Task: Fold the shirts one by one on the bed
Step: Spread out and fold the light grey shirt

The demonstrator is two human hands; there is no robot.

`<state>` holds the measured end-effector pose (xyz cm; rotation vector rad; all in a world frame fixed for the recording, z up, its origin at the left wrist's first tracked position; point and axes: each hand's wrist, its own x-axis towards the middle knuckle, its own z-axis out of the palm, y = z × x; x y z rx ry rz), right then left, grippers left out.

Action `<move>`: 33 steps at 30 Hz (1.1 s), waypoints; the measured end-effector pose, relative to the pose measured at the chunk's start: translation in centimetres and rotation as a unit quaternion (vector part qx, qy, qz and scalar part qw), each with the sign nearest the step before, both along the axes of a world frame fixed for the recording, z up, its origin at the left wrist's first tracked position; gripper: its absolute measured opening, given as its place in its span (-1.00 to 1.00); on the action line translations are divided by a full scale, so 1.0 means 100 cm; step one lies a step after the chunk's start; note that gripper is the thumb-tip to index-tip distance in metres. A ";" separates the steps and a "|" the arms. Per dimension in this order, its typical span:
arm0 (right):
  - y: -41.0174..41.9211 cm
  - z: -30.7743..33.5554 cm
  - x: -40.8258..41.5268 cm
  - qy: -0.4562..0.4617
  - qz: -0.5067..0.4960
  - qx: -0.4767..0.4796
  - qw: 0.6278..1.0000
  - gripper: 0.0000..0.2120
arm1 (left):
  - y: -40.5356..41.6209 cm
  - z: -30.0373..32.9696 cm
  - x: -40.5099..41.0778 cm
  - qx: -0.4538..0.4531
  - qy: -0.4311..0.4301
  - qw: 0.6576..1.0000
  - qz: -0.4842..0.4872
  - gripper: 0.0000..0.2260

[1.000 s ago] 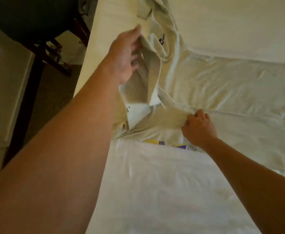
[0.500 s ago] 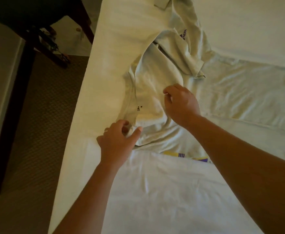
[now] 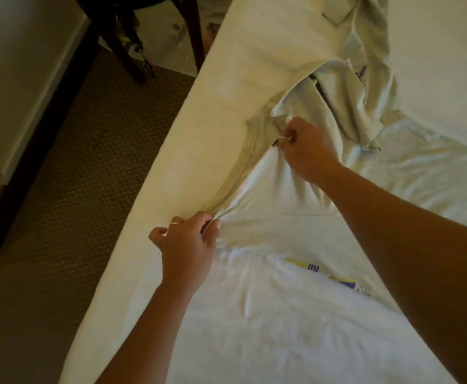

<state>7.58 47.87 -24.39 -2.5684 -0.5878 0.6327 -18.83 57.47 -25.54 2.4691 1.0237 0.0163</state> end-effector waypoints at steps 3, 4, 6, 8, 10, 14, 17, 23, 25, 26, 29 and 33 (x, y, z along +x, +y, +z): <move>-0.006 -0.005 -0.005 0.022 0.025 0.013 0.999 -0.80 | -0.004 0.000 -0.001 0.015 0.044 0.999 0.027 -0.93; -0.009 -0.004 -0.007 0.036 0.021 0.035 0.999 -0.71 | -0.007 0.001 0.002 0.026 0.068 0.997 0.036 -0.92; -0.018 -0.003 -0.009 0.035 -0.014 0.088 0.995 -0.62 | -0.016 0.006 0.010 0.073 0.097 0.992 0.030 -0.82; -0.030 -0.003 -0.010 -0.043 -0.058 0.114 0.991 -0.65 | -0.028 0.010 0.022 0.111 0.060 0.992 -0.018 -0.70; -0.042 -0.004 -0.010 -0.122 -0.121 0.091 0.981 -0.69 | -0.039 0.007 0.036 0.123 0.010 0.987 -0.105 -0.65; -0.064 -0.010 0.005 -0.132 -0.181 -0.005 0.975 -0.70 | -0.045 -0.018 0.067 0.104 0.061 0.967 -0.225 -0.45; -0.074 -0.016 0.018 -0.090 -0.151 -0.075 0.982 -0.64 | -0.042 -0.036 0.074 0.093 0.102 0.966 -0.219 -0.32; -0.069 -0.013 0.030 -0.163 -0.159 -0.017 0.974 -0.75 | -0.047 -0.050 0.070 0.089 0.103 0.969 -0.205 -0.28; -0.056 -0.005 0.036 -0.185 -0.113 0.031 0.976 -0.77 | -0.046 -0.056 0.070 0.101 0.109 0.966 -0.212 -0.27; -0.048 0.000 0.039 -0.180 -0.088 0.043 0.979 -0.76 | -0.045 -0.058 0.070 0.104 0.110 0.965 -0.216 -0.27; -0.024 0.011 0.053 -0.145 -0.007 -0.007 0.989 -0.60 | -0.045 -0.063 0.072 0.092 0.114 0.964 -0.220 -0.27; 0.003 0.013 0.071 -0.068 0.067 -0.048 0.994 -0.37 | -0.046 -0.065 0.072 0.083 0.107 0.967 -0.214 -0.28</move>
